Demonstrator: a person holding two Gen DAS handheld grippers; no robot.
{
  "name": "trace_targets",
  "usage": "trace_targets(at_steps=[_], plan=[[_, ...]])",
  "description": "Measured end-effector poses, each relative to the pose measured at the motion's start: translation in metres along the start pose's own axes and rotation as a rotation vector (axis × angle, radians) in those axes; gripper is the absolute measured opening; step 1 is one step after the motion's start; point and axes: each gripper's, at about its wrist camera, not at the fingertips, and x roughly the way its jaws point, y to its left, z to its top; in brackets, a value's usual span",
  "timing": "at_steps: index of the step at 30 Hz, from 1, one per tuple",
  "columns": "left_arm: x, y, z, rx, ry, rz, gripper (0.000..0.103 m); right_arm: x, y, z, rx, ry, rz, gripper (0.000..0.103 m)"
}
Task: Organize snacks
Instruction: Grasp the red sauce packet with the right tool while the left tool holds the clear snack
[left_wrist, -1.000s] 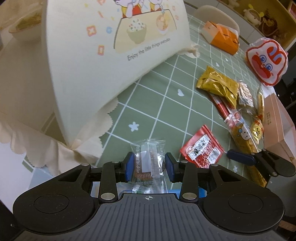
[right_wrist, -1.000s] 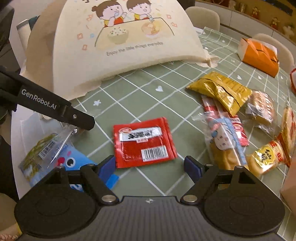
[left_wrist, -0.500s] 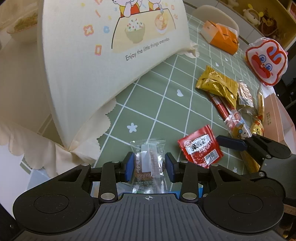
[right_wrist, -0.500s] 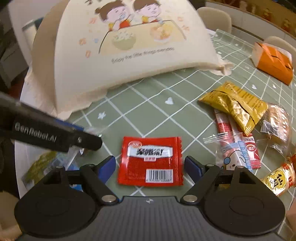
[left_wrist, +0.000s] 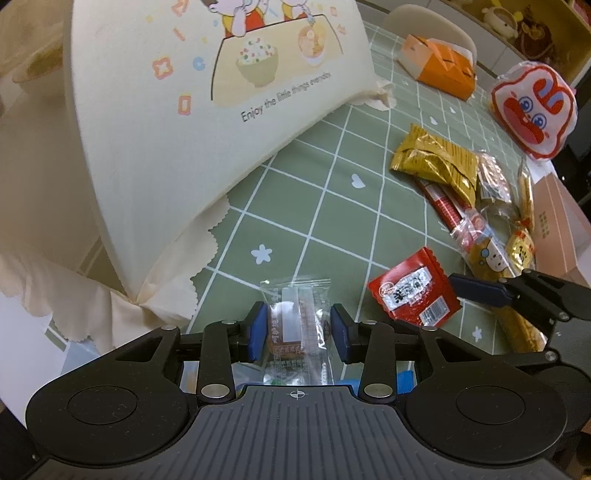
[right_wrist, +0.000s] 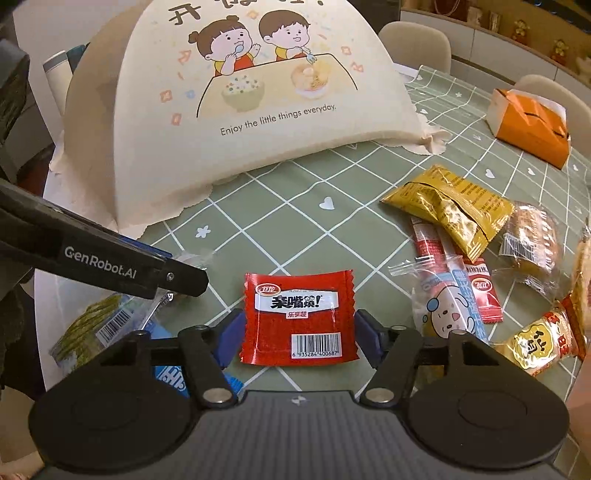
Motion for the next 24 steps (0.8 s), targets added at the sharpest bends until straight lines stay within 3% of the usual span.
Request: trace_targets(at_steps=[8,14,17,24], plan=[[0.000,-0.001,-0.001,0.002,-0.006,0.001,0.043,-0.001,-0.003,-0.001,0.009,-0.034,-0.048,0.063],[0.000,0.002,-0.001,-0.014,-0.009,-0.006,0.043,-0.004,-0.001,0.001,0.000,-0.036,-0.027,0.060],[0.000,0.001,-0.001,-0.011,-0.011,-0.002,0.043,0.001,-0.001,0.002,0.002,-0.005,-0.011,0.071],[-0.001,0.000,-0.002,0.004,-0.016,0.005,0.043,0.014,-0.002,0.005,0.019,0.017,-0.020,0.079]])
